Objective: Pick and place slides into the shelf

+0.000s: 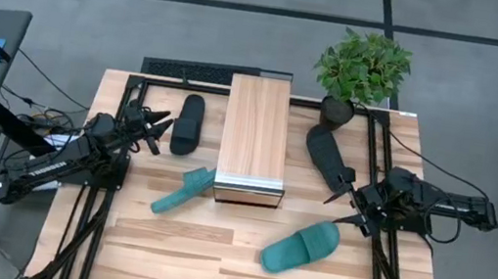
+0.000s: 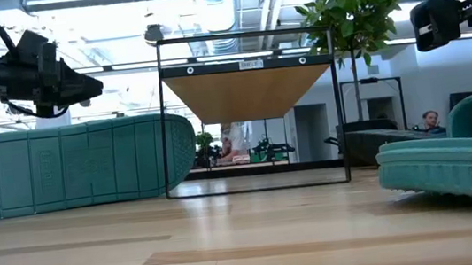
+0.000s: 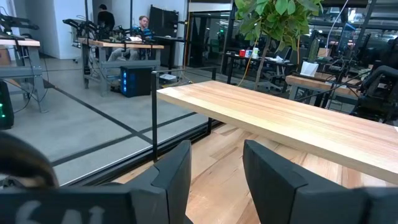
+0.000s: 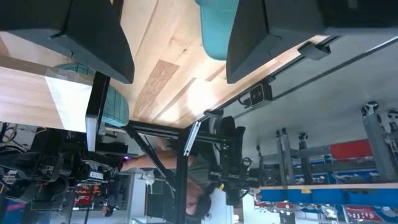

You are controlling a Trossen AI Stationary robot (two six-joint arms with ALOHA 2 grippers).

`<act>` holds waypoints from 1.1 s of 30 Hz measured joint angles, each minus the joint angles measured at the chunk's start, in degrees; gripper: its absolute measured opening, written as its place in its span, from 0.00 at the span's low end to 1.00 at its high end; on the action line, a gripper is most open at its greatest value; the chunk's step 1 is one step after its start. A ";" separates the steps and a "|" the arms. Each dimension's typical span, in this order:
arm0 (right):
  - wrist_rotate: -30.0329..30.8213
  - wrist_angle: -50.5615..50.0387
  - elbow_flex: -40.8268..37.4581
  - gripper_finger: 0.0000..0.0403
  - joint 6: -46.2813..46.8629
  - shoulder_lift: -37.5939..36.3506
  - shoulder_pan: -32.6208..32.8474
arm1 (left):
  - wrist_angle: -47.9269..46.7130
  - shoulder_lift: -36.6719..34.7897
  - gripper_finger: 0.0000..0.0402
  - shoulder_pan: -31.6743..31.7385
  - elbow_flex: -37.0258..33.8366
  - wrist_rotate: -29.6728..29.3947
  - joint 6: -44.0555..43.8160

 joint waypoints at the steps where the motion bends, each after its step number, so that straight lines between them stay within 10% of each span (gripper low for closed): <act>1: 0.00 0.00 -0.01 0.62 0.01 0.00 0.00 | 0.00 0.01 0.33 0.01 0.00 -0.01 -0.02; 21: 0.00 -0.01 0.01 0.62 0.01 0.02 0.00 | -0.01 -0.66 0.33 0.04 -0.01 -0.02 -0.02; 28: 0.02 -0.01 -0.01 0.62 -0.01 0.06 0.00 | -0.16 0.03 0.33 11.60 0.01 5.75 -0.02; 33: 0.01 -0.01 -0.01 0.62 0.01 0.06 0.00 | 0.75 0.28 0.33 17.13 -0.01 -2.24 -0.01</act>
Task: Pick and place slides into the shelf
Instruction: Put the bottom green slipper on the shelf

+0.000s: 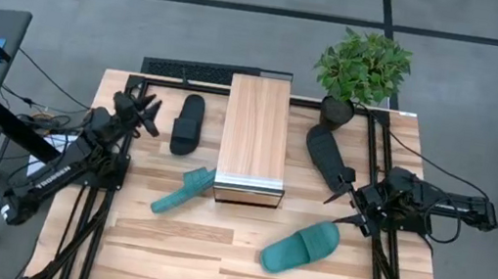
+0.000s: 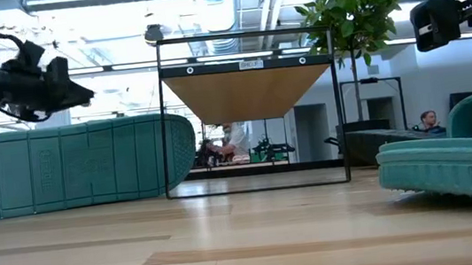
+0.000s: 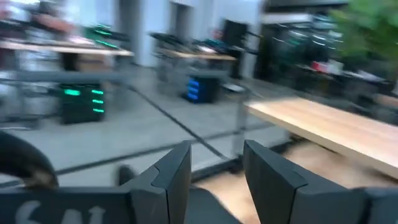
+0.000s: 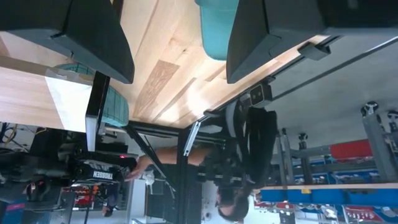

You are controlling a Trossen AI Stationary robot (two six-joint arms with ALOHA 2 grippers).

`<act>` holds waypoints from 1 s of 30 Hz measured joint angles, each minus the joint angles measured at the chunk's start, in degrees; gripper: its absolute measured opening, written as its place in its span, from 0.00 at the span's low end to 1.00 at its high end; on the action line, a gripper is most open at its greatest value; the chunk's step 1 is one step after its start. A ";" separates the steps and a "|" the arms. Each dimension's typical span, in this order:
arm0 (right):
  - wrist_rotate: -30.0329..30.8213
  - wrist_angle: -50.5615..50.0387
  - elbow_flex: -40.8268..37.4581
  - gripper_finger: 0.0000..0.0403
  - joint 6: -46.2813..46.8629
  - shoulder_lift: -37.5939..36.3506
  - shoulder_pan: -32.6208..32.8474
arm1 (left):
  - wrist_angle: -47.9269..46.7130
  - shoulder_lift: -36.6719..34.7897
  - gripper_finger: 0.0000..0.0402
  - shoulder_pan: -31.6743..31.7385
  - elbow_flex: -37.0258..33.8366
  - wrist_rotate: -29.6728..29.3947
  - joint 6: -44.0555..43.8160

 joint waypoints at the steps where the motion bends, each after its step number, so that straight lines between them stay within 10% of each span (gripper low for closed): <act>1: 0.01 0.01 0.02 0.62 0.00 0.00 -0.02 | -0.20 0.27 0.33 0.63 0.02 -0.72 -0.01; 30: 0.00 0.01 0.01 0.62 -0.02 0.00 -0.02 | 0.22 0.34 0.33 1.72 0.00 -3.42 -0.01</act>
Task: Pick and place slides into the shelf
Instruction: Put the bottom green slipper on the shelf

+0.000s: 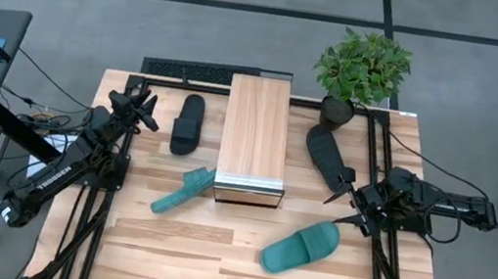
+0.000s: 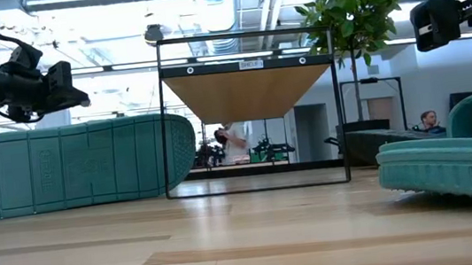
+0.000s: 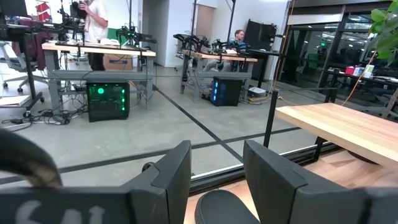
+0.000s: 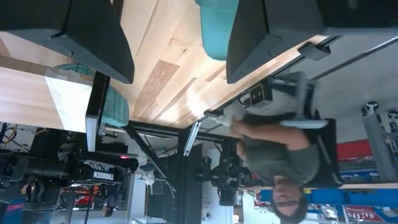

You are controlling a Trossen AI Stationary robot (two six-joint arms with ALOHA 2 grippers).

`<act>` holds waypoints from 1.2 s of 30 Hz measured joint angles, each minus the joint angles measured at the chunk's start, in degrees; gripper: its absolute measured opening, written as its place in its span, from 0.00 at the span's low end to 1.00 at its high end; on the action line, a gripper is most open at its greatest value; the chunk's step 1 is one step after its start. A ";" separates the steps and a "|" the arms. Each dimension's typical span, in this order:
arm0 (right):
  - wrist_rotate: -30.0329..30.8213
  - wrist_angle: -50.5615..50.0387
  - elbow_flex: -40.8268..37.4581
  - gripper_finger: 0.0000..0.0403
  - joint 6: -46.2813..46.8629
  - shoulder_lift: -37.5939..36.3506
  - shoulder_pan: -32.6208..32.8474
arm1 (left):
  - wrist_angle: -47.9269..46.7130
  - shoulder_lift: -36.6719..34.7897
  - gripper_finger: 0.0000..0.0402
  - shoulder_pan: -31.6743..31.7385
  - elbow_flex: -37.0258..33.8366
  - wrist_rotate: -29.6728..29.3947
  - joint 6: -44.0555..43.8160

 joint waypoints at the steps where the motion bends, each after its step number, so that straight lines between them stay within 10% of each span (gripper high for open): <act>1: 0.01 0.00 0.00 0.62 0.01 0.00 0.01 | 0.00 0.00 0.33 0.00 0.01 0.01 0.01; 36: 0.00 0.00 0.00 0.62 0.00 0.00 0.01 | 0.12 0.00 0.33 0.00 0.01 -0.39 6.10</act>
